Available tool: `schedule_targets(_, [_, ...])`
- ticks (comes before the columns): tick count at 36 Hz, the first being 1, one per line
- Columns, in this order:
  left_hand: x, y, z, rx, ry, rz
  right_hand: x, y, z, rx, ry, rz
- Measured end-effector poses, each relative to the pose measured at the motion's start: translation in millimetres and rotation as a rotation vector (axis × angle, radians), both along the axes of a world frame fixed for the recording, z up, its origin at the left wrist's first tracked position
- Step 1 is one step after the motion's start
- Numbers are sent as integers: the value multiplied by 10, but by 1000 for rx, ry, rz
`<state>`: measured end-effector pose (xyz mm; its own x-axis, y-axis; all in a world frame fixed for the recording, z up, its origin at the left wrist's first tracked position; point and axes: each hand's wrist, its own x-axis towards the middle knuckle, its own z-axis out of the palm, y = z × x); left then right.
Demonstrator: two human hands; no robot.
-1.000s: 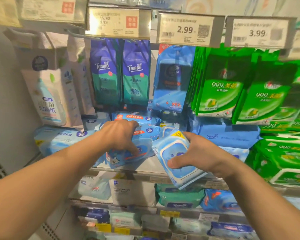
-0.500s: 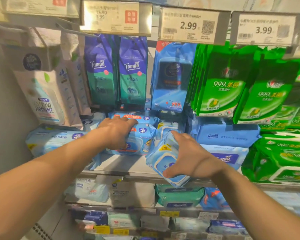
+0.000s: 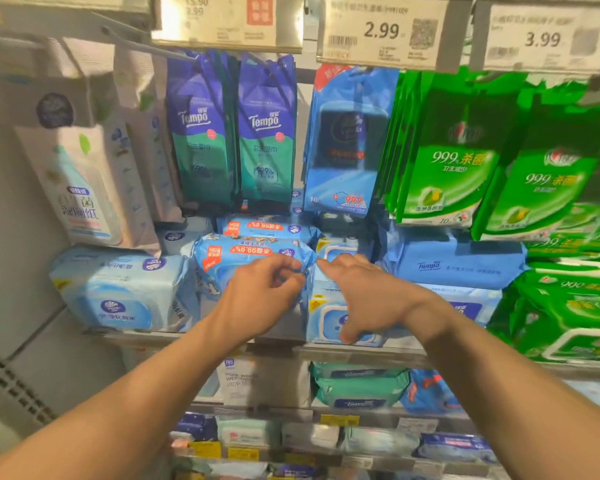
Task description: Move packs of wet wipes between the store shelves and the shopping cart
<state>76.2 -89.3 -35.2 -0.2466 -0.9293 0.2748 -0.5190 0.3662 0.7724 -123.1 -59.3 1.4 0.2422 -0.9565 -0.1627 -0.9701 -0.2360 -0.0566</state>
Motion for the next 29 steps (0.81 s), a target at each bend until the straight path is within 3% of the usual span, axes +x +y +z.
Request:
schedule_targets(5, [-76, 65, -106, 227, -99, -69, -24, -64, -148, -101, 17, 6])
schedule_targets(9, [-123, 57, -188, 227, -204, -157, -46, -18, -371, -239, 48, -27])
schedule_targets(16, [-240, 61, -270, 158, -251, -169, -44, 136, -444, -278, 91, -88])
schedule_targets(20, [-396, 57, -292, 194, -215, -126, -47, 77, -480, -288, 81, -120])
schedule_targets(29, [-577, 86, -246, 352, 48, -151, -37, -82, -506, -354, 26, -176])
